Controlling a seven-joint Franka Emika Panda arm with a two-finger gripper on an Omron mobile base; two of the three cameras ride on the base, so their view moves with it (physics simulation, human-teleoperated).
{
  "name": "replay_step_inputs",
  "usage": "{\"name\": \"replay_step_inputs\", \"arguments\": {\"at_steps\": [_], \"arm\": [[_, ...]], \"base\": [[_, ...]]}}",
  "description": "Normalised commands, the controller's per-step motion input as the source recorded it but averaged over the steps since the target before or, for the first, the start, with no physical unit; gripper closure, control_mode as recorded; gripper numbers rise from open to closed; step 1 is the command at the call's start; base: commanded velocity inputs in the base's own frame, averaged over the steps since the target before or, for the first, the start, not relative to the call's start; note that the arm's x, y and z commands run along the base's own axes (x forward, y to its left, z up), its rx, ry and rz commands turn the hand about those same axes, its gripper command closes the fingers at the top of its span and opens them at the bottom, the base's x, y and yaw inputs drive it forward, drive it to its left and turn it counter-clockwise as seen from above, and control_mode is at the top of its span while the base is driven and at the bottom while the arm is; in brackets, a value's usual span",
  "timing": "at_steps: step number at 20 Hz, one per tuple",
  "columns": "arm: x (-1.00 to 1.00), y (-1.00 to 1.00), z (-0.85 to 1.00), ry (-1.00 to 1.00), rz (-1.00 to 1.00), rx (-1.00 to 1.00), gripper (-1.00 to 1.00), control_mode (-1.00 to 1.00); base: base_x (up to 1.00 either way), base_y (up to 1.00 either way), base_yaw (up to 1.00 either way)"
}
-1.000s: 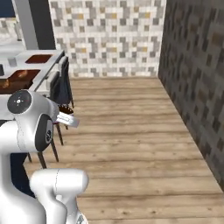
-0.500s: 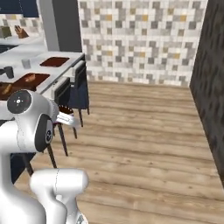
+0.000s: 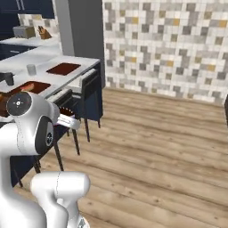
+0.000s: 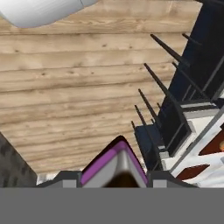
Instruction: Take the cake and donut from the fridge and place them on the empty tray on the dining counter.
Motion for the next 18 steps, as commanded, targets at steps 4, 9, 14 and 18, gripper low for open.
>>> {"name": "replay_step_inputs", "arguments": {"at_steps": [4,9,14,18], "arm": [[0.0,0.0,0.0,0.0,0.0,0.0,1.0,1.0],[0.0,0.0,0.0,0.0,0.0,0.0,1.0,1.0],[0.0,0.0,0.0,0.0,0.0,0.0,1.0,1.0],[0.0,0.0,0.0,0.0,0.0,0.0,1.0,1.0]], "base": [[0.91,-0.67,0.34],[0.88,-0.67,0.35],[0.76,-0.6,0.34],[0.56,-0.62,0.3]]}}
